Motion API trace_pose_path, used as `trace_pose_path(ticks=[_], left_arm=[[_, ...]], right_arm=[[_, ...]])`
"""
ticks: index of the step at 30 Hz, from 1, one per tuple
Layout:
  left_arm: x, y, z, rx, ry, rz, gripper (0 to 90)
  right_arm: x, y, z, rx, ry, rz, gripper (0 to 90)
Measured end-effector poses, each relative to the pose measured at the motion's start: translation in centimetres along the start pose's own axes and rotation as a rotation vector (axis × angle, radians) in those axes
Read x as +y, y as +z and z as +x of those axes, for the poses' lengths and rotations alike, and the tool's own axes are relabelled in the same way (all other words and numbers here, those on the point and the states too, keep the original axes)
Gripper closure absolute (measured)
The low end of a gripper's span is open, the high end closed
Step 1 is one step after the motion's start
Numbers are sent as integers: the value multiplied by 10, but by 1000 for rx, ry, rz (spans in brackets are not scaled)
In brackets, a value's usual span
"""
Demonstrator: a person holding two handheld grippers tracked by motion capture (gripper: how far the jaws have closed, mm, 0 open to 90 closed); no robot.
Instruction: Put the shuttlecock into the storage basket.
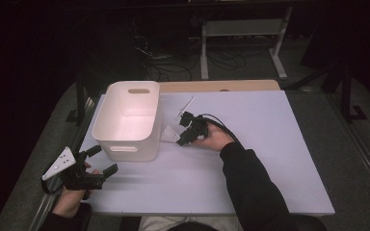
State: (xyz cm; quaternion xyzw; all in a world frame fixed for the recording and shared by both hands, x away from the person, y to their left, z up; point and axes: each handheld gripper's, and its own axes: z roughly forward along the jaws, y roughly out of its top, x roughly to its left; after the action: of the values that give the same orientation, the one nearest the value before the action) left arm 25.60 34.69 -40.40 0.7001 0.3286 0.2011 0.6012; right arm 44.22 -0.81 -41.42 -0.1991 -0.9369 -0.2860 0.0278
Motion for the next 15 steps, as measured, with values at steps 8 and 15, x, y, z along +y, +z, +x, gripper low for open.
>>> trace_pose_path(ticks=[8, 15], left_arm=[[0, 0, 0, -1, 1, 1, 0], [0, 0, 0, 0, 1, 1, 0]], right_arm=[[-2, -14, 3, -10, -4, -16, 637], [-5, -27, 6, -15, 0, -22, 637]])
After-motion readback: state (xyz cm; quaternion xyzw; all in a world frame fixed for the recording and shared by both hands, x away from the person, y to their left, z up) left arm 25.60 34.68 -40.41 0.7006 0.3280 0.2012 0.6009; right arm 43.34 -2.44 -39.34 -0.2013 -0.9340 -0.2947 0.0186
